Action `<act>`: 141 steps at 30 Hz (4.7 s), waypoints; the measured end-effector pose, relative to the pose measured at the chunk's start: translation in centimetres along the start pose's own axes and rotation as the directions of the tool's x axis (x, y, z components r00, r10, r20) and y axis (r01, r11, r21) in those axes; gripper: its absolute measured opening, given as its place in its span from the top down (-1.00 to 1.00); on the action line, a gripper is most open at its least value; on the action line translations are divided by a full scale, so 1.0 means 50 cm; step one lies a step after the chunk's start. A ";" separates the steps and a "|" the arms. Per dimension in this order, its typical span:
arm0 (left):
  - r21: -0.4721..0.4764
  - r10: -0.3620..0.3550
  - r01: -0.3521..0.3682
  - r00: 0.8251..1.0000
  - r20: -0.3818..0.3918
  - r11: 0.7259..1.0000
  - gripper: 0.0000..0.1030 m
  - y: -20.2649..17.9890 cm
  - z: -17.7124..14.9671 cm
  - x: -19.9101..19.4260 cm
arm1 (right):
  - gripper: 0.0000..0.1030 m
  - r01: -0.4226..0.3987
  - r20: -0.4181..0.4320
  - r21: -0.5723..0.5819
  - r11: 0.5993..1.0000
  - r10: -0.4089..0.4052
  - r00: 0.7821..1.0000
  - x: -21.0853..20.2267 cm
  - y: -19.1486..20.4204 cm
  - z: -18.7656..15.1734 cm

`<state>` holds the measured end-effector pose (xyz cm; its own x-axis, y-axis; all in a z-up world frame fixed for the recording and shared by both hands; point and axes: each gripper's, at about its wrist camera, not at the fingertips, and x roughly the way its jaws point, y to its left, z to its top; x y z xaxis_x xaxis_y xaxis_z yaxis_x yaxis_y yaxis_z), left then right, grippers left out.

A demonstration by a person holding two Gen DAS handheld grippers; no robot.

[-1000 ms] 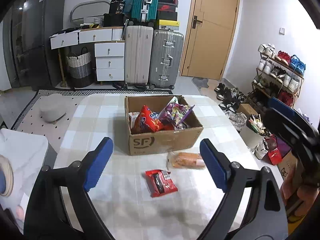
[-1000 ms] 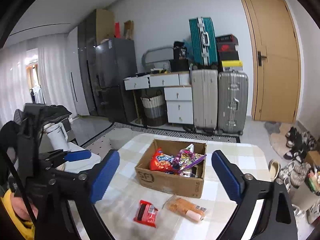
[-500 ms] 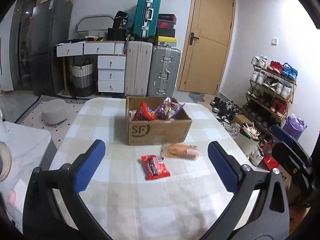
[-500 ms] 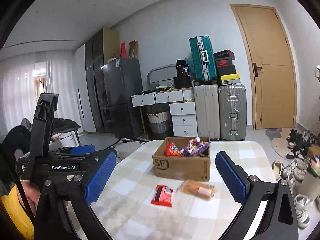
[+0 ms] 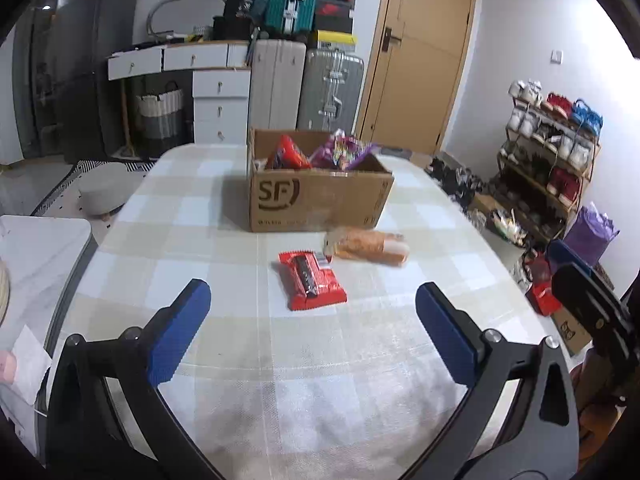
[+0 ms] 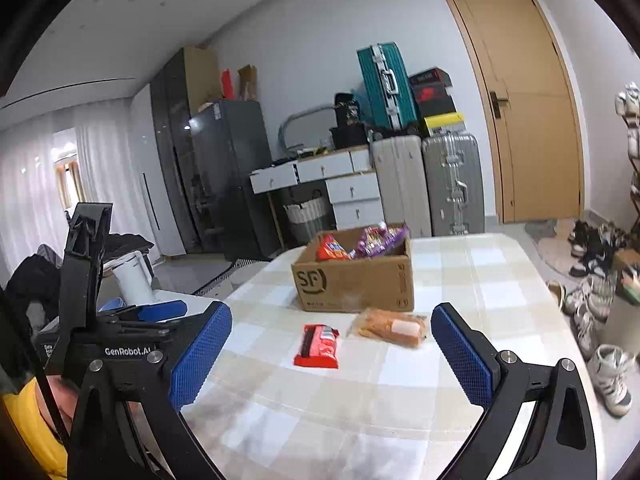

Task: Organize snacks
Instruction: 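Move both tools back toward the wafer pack and sausage pack on the table, then grasp the red-and-black wafer pack with the left tool while the right tool grasps the orange sausage pack, then lift and carry the wafer pack and sausage pack over the SF box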

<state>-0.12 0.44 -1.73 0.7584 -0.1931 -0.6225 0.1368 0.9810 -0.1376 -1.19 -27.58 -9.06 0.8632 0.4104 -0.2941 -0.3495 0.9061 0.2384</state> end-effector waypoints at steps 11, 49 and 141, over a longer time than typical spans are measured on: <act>-0.033 -0.010 0.003 0.978 -0.207 0.999 -0.98 0.008 0.028 0.245 | -0.97 -0.001 -0.083 0.092 0.996 0.009 0.996 0.105 -0.095 -0.021; 0.018 -0.050 0.060 0.941 -0.334 0.998 0.20 0.013 0.059 0.515 | -0.97 0.022 -0.273 0.165 0.986 0.024 0.962 0.373 -0.220 -0.066; 0.017 -0.099 0.100 0.994 -0.036 0.995 0.19 0.090 0.267 0.058 | 0.22 -0.227 -0.083 0.082 0.970 0.234 0.969 0.131 -0.050 0.242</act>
<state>11.19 4.55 6.14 0.7176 -0.2902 -0.6331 0.2231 0.9569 -0.1858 9.74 -28.40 -0.35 0.7241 0.6180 -0.3063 -0.5052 0.7776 0.3743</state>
